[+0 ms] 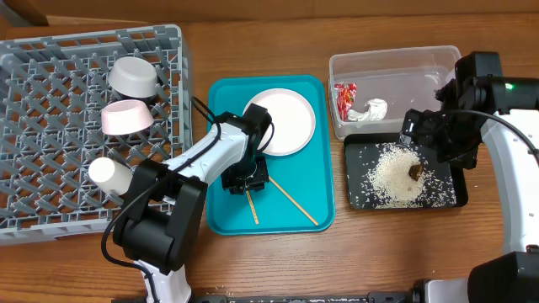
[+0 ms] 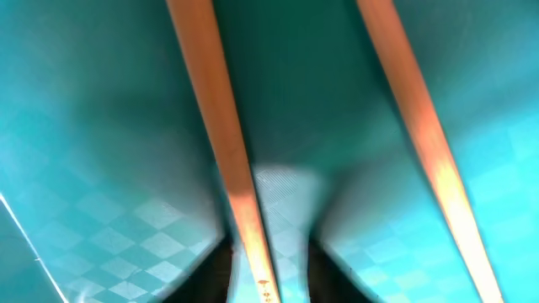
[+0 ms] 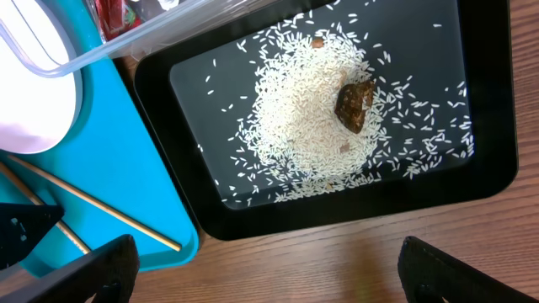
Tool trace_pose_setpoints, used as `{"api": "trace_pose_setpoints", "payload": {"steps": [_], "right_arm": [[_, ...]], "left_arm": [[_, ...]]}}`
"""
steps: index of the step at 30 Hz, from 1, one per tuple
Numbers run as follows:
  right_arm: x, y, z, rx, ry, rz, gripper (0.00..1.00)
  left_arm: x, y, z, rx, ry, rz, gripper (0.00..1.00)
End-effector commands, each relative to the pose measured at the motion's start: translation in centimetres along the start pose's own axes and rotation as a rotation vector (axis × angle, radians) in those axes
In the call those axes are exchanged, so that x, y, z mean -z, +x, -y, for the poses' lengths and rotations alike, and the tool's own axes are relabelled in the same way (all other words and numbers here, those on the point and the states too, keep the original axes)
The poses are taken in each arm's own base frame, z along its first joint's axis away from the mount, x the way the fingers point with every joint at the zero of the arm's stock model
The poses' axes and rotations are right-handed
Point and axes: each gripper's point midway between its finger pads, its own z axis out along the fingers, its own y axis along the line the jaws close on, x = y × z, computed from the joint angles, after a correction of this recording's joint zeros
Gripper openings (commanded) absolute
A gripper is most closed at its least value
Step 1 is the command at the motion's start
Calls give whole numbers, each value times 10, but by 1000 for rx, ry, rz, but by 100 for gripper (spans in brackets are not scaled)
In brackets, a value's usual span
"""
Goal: Sort waste into correct bins and load items into the dishwasher
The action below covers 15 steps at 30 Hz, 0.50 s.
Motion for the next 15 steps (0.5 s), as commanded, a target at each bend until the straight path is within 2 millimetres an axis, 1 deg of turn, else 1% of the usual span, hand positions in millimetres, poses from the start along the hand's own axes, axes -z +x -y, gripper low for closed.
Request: {"api": "trace_pose_setpoints", "payload": {"steps": [1,2,6,7,9,10,11,12,15], "right_arm": [[10,-5,-1,1,-1,44,100],[10,-5,-1,1,-1,44,100],[10,-5,-1,1,-1,44,100],[10,-5,-1,1,-1,43,100],[10,-5,-1,1,-1,43,100],[10,-5,-1,1,-1,43,100],[10,-5,-1,1,-1,43,100],[10,-5,-1,1,-1,43,100],[10,-5,-1,1,-1,44,100]], "left_arm": [[-15,2,-8,-12,-44,-24,8],[-15,2,-8,-10,-43,-24,4],[-14,0,-10,0,-42,-21,4],[-10,-2,-11,6,-40,-19,4],[6,-9,-12,23,-20,7,4],[17,-14,-12,30,-5,32,4],[35,-21,-15,43,3,73,4],[63,-29,-24,63,2,135,4],[121,-40,-46,62,-8,261,4]]}}
